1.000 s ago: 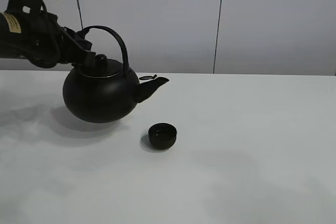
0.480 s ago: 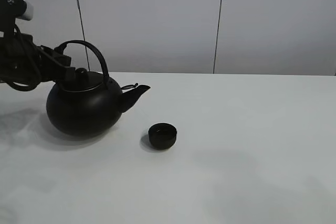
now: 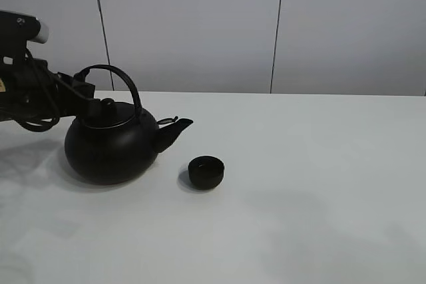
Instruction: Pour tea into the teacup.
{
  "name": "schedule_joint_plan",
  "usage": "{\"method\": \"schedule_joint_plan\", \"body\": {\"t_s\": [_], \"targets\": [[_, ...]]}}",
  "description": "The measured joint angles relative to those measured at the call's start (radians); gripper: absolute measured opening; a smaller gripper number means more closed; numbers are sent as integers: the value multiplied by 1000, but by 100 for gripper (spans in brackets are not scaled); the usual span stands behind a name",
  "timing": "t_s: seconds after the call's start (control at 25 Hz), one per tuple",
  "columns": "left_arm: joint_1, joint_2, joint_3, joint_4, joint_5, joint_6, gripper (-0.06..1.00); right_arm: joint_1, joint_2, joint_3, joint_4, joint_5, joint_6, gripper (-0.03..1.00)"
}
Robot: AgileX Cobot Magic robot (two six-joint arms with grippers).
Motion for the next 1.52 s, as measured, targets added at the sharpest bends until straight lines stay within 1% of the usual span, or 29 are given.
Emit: {"method": "schedule_joint_plan", "body": {"t_s": [0.24,0.4,0.48,0.52,0.6,0.8,0.88,1.04,1.24,1.36,1.44,1.52], "targets": [[1,1,21,1,-30,1,11,0,0,0,0,0,0,64],[1,1,52,1,-82,0,13,0,0,0,0,0,0,64],[1,1,64,8,-117,-10,18,0,0,0,0,1,0,64],[1,1,67,6,-154,-15,21,0,0,0,0,1,0,64],[1,0,73,7,-189,-18,31,0,0,0,0,1,0,64],[3,-2,104,-2,-246,-23,50,0,0,0,0,1,0,64],[2,-6,123,-2,-271,-26,54,0,0,0,0,1,0,64],[-2,-15,169,-1,-296,-32,57,0,0,0,0,1,0,64],[-2,-51,250,-1,-297,-33,57,0,0,0,0,1,0,64],[-2,-137,289,-1,-286,-33,61,0,0,0,0,1,0,64],[-2,-227,294,1,-210,-41,65,0,0,0,0,1,0,64],[-2,-344,270,19,-68,-76,67,0,0,0,0,1,0,64]]}}
